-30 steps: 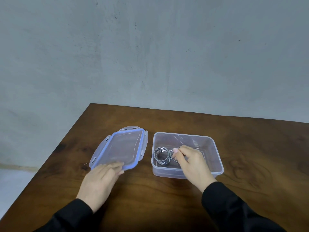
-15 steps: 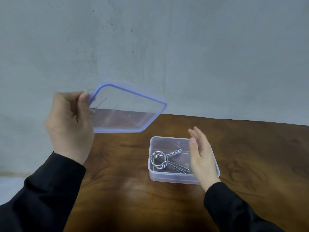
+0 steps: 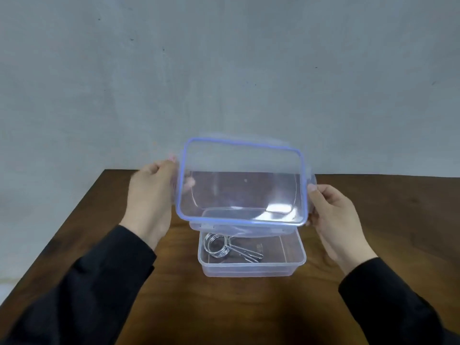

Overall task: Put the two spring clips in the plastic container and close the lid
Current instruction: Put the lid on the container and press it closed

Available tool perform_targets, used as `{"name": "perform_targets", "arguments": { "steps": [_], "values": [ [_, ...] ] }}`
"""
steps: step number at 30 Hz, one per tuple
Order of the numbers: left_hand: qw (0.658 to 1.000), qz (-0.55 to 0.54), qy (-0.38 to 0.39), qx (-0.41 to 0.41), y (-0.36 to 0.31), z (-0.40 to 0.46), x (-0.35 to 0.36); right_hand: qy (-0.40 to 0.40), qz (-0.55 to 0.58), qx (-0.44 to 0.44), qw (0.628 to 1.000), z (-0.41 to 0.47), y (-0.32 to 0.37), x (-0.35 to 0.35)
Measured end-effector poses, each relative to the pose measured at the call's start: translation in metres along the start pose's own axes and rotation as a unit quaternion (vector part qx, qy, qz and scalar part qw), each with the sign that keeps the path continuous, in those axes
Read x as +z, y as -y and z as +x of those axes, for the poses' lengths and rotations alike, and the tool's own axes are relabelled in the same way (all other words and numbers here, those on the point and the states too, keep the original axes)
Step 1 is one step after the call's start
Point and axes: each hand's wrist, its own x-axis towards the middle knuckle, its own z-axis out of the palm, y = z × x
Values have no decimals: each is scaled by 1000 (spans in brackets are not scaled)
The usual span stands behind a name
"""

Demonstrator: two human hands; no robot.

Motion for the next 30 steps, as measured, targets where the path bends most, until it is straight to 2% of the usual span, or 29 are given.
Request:
{"name": "perform_targets", "arguments": {
  "steps": [2,4,6,10,13,20,25,30],
  "values": [
    [997,39,28,-59,27,0,-3,-1,-19,35,999,1,-9,-10],
    [985,162,32,-41,52,-2,-5,3,-47,65,997,0,-22,-17],
    [957,290,20,-8,73,-2,-7,8,-86,79,993,-1,-35,-21],
    [915,403,4,4,97,-2,-9,0,-150,111,982,-2,-60,-21],
    [906,422,9,-10,110,-2,-8,-9,-163,136,977,0,-72,-22],
    [912,405,21,-64,131,-2,2,-23,-154,194,969,4,-86,-32],
    [931,348,11,-107,132,-2,-5,-17,-161,201,966,7,-85,-25],
    [935,338,7,-108,128,-4,-4,-30,-156,206,966,7,-84,-23]
  ]
}}
